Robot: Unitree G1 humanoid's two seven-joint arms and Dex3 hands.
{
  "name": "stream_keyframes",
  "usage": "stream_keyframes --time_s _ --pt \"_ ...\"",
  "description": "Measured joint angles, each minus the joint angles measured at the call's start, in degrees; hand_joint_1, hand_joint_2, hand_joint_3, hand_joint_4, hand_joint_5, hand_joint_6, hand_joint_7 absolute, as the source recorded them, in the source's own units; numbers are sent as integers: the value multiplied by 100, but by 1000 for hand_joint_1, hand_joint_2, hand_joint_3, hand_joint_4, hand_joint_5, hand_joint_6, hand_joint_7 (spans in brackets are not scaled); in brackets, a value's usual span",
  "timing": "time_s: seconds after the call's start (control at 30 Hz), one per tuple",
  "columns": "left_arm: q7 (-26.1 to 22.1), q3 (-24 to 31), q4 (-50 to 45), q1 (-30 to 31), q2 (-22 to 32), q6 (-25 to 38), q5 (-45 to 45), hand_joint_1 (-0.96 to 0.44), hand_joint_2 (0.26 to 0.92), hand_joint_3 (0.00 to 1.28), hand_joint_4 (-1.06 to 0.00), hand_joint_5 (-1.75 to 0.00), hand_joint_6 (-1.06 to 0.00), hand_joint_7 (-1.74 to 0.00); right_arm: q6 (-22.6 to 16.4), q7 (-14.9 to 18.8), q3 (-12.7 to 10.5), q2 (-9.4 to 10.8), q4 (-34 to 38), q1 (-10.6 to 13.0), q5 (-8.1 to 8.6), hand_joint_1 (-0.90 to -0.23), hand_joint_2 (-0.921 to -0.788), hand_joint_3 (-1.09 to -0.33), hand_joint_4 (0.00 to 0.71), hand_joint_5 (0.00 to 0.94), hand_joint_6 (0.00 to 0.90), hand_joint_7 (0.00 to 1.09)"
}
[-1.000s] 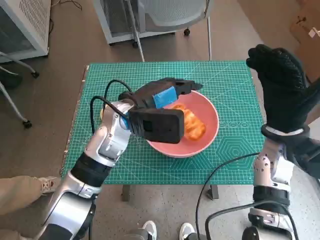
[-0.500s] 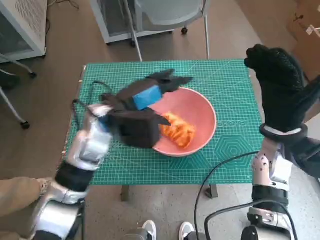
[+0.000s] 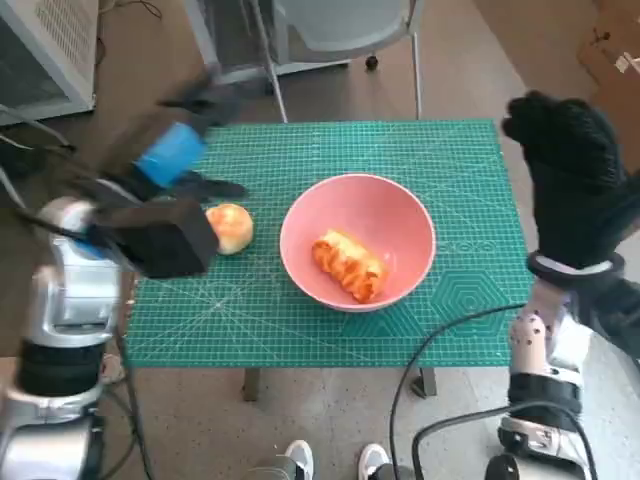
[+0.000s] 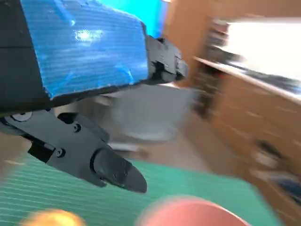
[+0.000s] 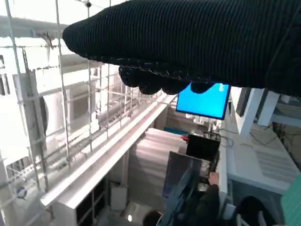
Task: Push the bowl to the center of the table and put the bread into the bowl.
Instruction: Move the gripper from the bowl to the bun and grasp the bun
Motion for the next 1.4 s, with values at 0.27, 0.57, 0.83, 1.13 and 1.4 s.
stream_keyframes --time_s 0.27,0.57,0.83,1.13,1.4 --pt "-113 -273 706 1 14 268 114 -219 742 0 0 1 -213 -10 0 16 0 51 75 -6 -5 -638 -921 -700 279 7 381 14" --pt "-308 -726 1397 -188 -50 272 194 -218 738 0 1 1 -205 -4 0 14 35 57 67 -8 -42 -636 -921 -712 264 0 370 5" --pt "-346 -1265 2339 -642 -208 285 499 -258 729 8 0 1 -204 -1 12 17 47 48 23 -7 -40 -636 -921 -718 258 0 367 3" --pt "-228 -1876 3816 -1242 -719 345 888 -295 729 6 1 1 -207 -3 17 24 25 31 8 0 -40 -634 -921 -721 259 1 366 3" --pt "72 -2240 5155 -1680 -1196 278 1051 -260 727 3 -22 -9 -230 -12 46 24 -4 5 -26 10 -41 -630 -921 -722 271 6 368 3"
